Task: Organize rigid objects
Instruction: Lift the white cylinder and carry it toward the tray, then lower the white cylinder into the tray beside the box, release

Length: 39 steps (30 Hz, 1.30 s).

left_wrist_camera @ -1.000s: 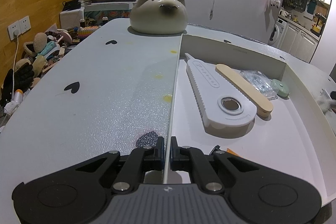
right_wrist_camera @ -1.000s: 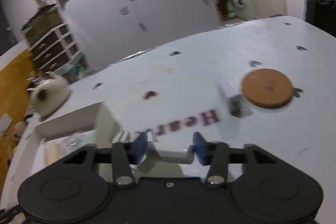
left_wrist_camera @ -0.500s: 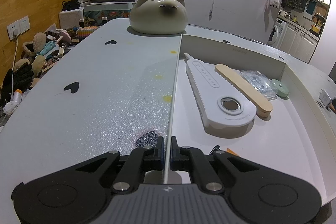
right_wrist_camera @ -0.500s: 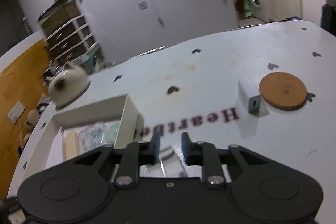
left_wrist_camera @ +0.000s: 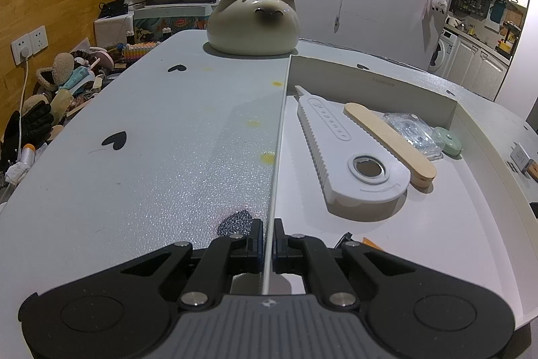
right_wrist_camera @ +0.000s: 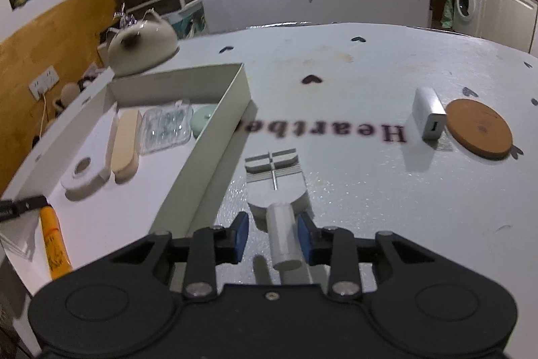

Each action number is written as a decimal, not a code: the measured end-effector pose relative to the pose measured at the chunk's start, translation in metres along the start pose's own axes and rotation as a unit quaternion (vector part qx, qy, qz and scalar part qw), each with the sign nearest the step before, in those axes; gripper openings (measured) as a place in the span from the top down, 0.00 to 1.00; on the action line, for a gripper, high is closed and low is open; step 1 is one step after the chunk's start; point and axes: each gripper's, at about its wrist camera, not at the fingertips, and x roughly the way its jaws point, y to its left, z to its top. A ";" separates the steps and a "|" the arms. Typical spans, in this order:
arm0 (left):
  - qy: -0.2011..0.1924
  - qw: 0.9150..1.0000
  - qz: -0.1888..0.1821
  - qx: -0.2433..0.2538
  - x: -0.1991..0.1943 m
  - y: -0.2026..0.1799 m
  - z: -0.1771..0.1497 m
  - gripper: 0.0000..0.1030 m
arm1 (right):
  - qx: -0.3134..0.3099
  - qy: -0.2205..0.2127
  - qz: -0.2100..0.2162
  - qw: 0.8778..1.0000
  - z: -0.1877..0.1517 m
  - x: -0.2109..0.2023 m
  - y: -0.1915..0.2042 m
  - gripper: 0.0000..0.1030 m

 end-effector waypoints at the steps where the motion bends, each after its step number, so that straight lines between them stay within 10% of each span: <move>1: 0.000 1.000 0.000 0.000 0.000 0.001 0.000 0.96 | -0.004 0.004 -0.004 1.000 0.000 0.003 0.001 0.71; 20: 0.000 1.000 -0.001 -0.001 0.001 0.000 0.000 0.96 | 0.014 -0.124 0.032 0.992 0.039 -0.046 0.034 0.81; 39: -0.001 1.000 -0.004 -0.002 0.002 -0.002 0.002 0.96 | -0.068 -0.031 0.057 0.996 0.036 0.017 0.103 0.81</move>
